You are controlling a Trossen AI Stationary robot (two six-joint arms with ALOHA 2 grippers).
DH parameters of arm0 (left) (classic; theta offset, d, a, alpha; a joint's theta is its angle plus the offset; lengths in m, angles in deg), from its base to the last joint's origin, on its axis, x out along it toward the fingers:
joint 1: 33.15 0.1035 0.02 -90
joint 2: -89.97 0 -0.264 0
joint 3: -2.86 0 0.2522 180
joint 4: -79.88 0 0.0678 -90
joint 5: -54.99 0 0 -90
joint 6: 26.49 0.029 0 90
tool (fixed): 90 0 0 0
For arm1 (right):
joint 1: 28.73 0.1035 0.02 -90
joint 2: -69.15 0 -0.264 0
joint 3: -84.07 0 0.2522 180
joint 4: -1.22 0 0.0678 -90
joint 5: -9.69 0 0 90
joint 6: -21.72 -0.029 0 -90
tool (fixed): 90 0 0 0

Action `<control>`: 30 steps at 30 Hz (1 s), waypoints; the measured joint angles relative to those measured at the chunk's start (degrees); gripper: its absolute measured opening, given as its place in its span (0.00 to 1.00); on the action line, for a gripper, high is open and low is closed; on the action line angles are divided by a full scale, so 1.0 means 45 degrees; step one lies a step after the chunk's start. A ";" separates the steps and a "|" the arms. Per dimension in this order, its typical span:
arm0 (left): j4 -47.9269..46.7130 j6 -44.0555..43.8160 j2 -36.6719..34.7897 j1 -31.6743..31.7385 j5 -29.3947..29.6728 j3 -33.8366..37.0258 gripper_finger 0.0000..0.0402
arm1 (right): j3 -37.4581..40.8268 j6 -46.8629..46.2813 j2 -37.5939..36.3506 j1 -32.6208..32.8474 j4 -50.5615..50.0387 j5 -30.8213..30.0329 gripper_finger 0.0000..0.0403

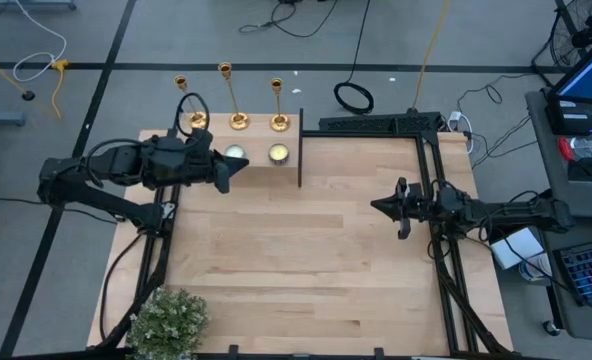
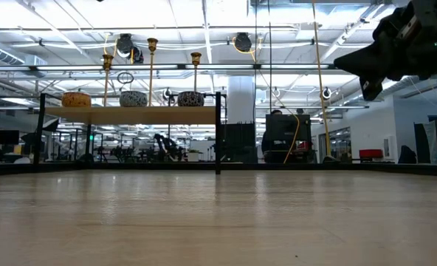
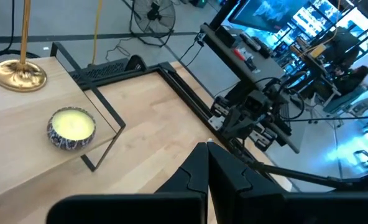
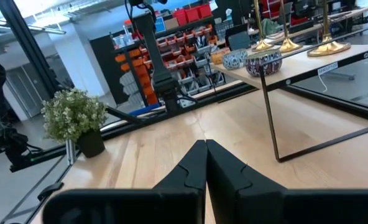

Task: Pick & Place candle stick holders
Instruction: Return to Home Position

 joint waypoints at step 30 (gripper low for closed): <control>0.0297 -0.0341 0.0000 -0.0114 0.0009 0.0000 0.00 | 0.1297 0.0135 -0.3653 0.0000 -0.1018 -0.0964 0.00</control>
